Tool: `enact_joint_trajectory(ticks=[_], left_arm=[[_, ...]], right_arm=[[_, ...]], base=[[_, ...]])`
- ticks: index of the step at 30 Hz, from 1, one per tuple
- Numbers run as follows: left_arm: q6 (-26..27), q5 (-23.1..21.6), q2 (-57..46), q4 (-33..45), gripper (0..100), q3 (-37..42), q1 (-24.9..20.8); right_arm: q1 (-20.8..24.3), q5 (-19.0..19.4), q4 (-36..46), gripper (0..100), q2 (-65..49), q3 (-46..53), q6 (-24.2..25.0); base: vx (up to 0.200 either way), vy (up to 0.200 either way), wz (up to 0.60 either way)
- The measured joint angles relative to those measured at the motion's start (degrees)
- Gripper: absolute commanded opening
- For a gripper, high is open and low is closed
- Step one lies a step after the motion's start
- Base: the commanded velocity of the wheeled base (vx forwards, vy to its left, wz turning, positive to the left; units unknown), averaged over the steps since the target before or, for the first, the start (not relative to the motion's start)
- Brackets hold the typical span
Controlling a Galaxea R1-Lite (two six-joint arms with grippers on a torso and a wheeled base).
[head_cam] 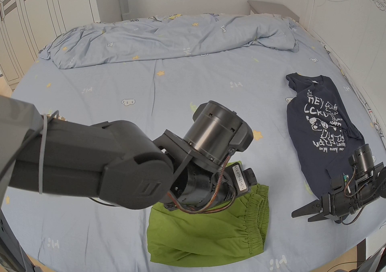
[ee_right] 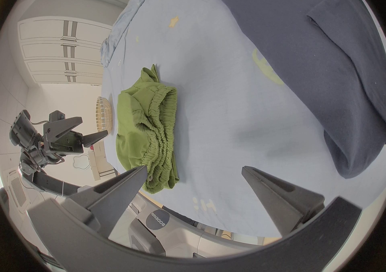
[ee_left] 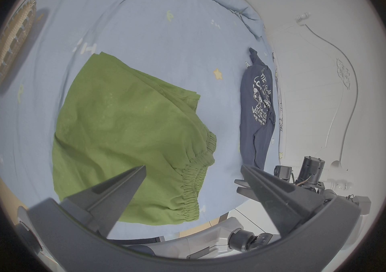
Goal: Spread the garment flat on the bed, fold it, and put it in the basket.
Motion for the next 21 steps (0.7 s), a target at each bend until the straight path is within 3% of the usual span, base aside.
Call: enact_joint_trajectory(ticks=[7, 12, 18, 21], left_arm=[[-0.1, -1.2, -1.3, 0.0, 100, 1.2, 3.0], [2.4, -8.0, -6.1, -0.2, 100, 4.7, 9.1], [13.0, -26.1, -12.6, -1.4, 100, 12.5, 20.7], [22.8, -35.5, -14.8, -3.0, 100, 17.4, 27.6]], right_arm=[[0.0, 0.0, 0.0, 100, 0.0, 0.0, -0.2], [0.1, 0.1, 0.1, 100, -0.7, -0.7, -0.1], [1.2, 0.1, 1.7, 100, -2.3, -4.1, 0.4], [2.1, 0.1, 2.8, 100, -3.0, -7.7, 0.9]], base=[[0.0, 0.0, 0.0], [0.0, 0.0, 0.0], [0.0, 0.0, 0.0], [0.0, 0.0, 0.0]])
